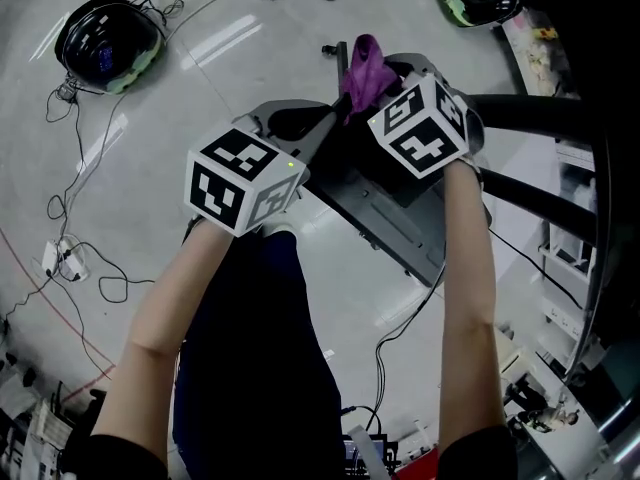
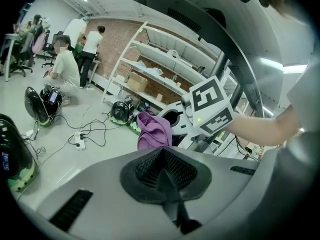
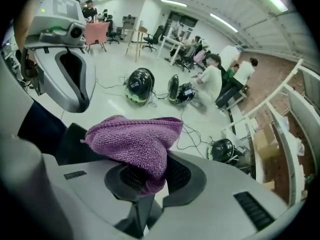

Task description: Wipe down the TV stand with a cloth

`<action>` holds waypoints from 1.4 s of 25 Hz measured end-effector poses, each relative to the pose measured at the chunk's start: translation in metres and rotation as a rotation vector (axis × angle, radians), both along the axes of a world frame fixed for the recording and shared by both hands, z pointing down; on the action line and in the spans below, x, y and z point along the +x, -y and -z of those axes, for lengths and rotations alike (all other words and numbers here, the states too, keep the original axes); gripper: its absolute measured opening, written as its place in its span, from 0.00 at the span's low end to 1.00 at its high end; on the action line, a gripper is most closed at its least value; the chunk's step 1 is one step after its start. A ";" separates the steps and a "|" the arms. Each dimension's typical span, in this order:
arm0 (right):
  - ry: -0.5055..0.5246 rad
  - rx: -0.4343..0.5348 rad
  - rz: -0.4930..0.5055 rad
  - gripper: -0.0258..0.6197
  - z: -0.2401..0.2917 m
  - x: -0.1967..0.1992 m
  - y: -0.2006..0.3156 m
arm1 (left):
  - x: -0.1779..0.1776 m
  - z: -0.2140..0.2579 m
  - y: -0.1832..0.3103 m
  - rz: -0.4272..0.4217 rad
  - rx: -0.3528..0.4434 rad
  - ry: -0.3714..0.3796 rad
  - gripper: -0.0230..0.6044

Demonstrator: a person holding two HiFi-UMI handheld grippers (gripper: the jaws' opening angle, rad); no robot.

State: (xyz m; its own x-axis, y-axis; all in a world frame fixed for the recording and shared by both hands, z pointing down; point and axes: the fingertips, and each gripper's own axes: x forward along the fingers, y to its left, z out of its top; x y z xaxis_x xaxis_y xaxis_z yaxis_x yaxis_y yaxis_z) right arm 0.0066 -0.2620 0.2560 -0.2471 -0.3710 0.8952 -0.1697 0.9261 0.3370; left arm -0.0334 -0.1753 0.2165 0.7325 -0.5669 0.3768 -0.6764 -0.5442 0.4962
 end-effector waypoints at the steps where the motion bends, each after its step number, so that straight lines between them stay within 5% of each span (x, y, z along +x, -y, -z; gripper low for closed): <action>1: -0.017 -0.020 0.008 0.16 -0.007 -0.001 0.001 | -0.002 -0.002 0.001 0.002 -0.003 0.001 0.05; 10: -0.140 -0.140 -0.023 0.16 -0.035 0.010 0.001 | -0.006 -0.015 0.007 0.014 -0.029 0.003 0.05; 21: -0.512 -0.405 -0.163 0.16 -0.047 0.062 -0.035 | -0.002 -0.013 -0.002 0.009 -0.033 -0.009 0.05; 25: -0.605 -0.425 -0.239 0.15 -0.049 0.083 -0.041 | -0.005 -0.015 -0.008 0.012 -0.041 -0.010 0.05; 30: -0.581 -0.349 -0.203 0.16 -0.043 0.079 -0.036 | -0.009 -0.014 -0.016 0.015 -0.038 -0.008 0.05; 35: -0.397 -0.227 -0.169 0.16 -0.007 0.042 -0.023 | -0.017 -0.012 -0.023 0.027 -0.033 -0.004 0.05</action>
State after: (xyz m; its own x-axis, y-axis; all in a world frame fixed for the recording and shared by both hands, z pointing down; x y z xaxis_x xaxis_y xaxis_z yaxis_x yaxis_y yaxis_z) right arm 0.0488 -0.2388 0.2632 0.1765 -0.1614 0.9710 -0.2236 0.9541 0.1992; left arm -0.0500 -0.1520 0.2285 0.7187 -0.5739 0.3925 -0.6885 -0.5088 0.5168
